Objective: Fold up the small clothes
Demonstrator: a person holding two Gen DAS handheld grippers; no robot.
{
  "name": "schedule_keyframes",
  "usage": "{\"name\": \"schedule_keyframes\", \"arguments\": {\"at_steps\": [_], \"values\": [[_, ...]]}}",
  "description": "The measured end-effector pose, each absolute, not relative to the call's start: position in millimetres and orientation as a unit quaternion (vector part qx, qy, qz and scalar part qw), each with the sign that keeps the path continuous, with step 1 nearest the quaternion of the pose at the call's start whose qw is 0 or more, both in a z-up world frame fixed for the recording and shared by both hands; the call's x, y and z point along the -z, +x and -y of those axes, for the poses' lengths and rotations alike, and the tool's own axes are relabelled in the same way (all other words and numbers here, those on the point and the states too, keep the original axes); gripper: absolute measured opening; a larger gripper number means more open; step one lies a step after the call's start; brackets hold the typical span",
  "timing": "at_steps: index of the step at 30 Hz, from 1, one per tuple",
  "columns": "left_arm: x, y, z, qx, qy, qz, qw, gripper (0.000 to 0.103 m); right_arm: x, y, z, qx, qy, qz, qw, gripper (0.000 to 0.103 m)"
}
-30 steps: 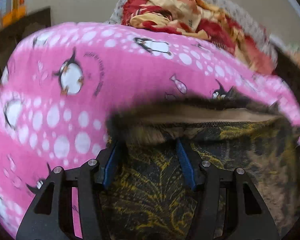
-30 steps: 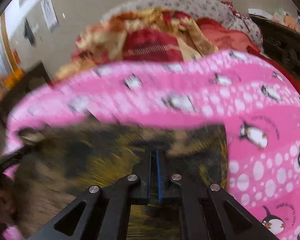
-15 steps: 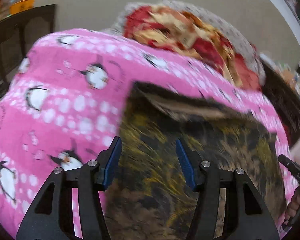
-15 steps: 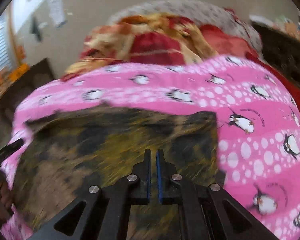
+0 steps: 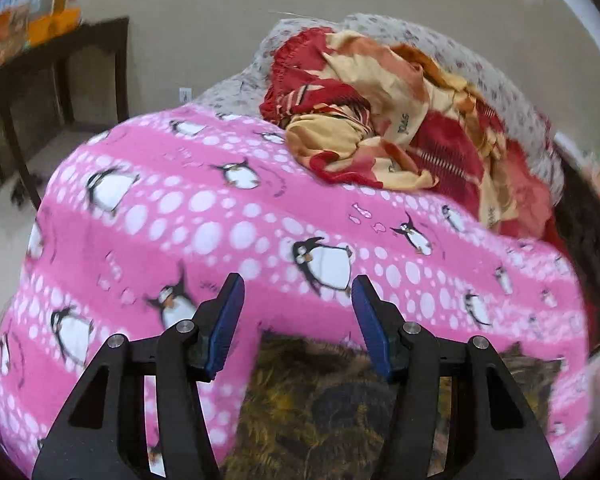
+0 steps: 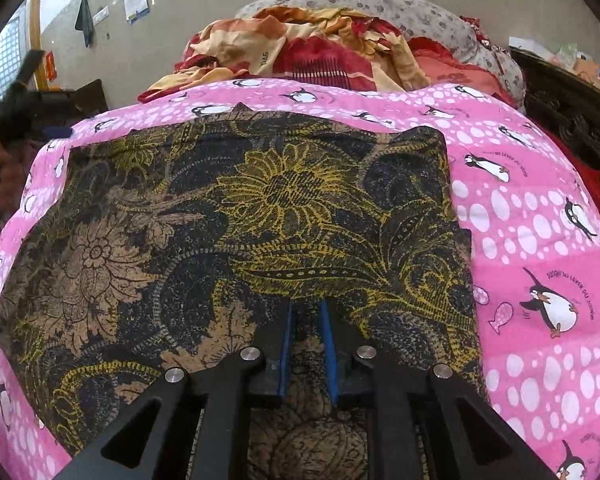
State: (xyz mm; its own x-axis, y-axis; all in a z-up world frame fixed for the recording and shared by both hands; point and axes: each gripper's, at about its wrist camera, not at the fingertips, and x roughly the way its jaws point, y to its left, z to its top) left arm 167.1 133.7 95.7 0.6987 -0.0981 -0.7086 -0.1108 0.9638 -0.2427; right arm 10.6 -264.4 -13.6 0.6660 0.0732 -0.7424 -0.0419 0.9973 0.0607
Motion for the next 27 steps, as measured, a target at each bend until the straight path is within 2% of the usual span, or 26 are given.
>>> {"name": "schedule_keyframes", "arguments": {"at_steps": [5, 10, 14, 17, 21, 27], "values": [[-91, 100, -130, 0.03, -0.11, -0.393, 0.913, 0.056, 12, 10, 269, -0.037, 0.032, -0.408, 0.912, 0.014], [-49, 18, -71, 0.115, -0.051, -0.434, 0.892, 0.056, 11, 10, 270, -0.047, 0.038, -0.41, 0.91, 0.019], [-12, -25, -46, 0.117, 0.008, -0.451, 0.885, 0.056, -13, -6, 271, -0.043, 0.082, -0.414, 0.906, 0.019], [6, -41, -56, 0.125, -0.004, -0.443, 0.888, 0.056, -30, -40, 251, -0.015, 0.029, -0.399, 0.916, 0.019], [-4, -48, -69, 0.135, -0.032, -0.447, 0.884, 0.056, 8, -60, 249, -0.014, 0.003, -0.458, 0.889, 0.025], [-6, -97, -104, 0.168, -0.137, -0.447, 0.868, 0.059, -15, -85, 238, -0.036, -0.014, -0.383, 0.923, 0.026]]}}
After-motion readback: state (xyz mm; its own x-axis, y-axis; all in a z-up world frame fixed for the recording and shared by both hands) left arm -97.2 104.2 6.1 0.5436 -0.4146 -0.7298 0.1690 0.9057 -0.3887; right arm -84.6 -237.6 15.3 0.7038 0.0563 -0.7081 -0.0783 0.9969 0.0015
